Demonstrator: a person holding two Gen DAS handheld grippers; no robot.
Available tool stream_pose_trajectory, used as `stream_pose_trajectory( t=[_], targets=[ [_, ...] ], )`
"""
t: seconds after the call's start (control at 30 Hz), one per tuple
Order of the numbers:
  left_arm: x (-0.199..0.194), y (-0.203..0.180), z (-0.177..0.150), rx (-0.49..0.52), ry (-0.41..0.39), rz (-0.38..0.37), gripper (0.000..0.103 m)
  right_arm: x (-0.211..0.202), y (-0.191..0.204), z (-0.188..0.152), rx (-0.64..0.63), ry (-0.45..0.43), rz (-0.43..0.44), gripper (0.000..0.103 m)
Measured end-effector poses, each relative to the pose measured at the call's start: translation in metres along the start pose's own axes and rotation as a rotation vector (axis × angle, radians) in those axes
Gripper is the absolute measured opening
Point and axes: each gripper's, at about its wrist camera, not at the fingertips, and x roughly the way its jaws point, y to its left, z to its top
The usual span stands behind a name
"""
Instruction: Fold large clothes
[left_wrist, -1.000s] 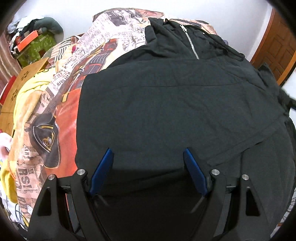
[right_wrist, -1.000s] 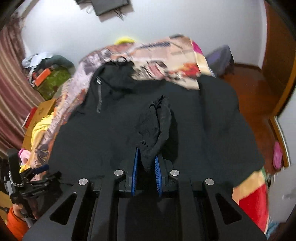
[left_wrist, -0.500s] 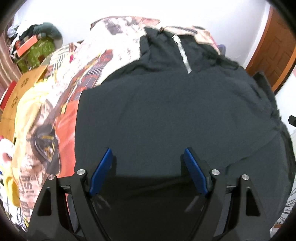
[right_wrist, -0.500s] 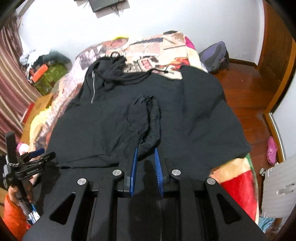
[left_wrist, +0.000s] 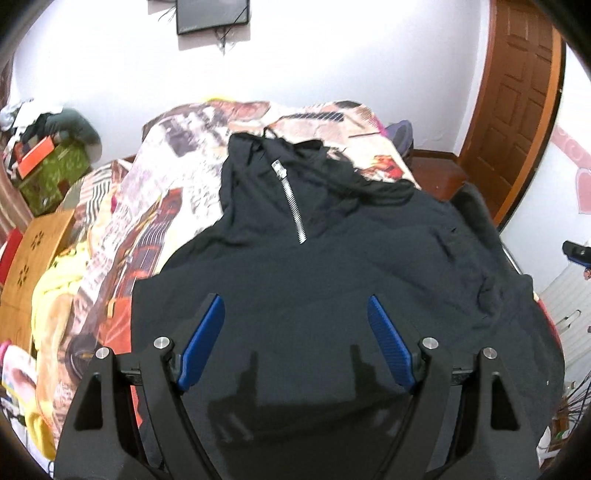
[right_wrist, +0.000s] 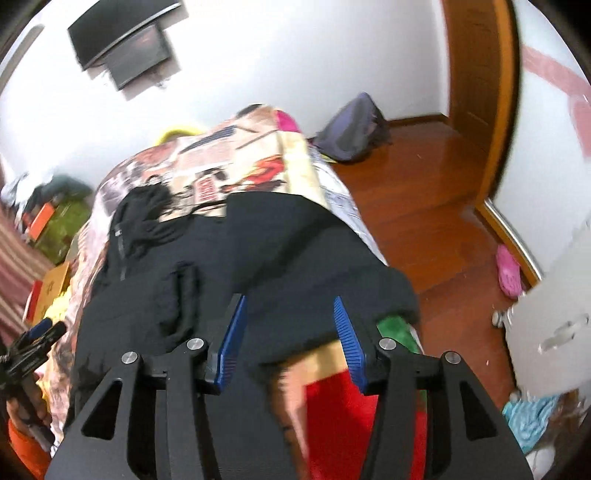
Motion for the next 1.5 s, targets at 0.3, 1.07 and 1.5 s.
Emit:
stream_pose_trajectory(
  t=[0.3,1.07,1.5],
  targets=[
    [0.021,-0.024,-0.001,0.023,0.036,-0.027,0.079,0.064,-0.061,-0.014,0.296,0.179,0.092,0.052],
    [0.022,-0.002,-0.020,-0.011,0.078,0.014,0.079,0.105,-0.075,0.018,0.397,0.152,0.043,0.020],
    [-0.015,0.016,-0.020,-0.020,-0.002,0.029,0.079,-0.018,0.066,0.053,-0.020,-0.124,0.218,0.010]
  ],
)
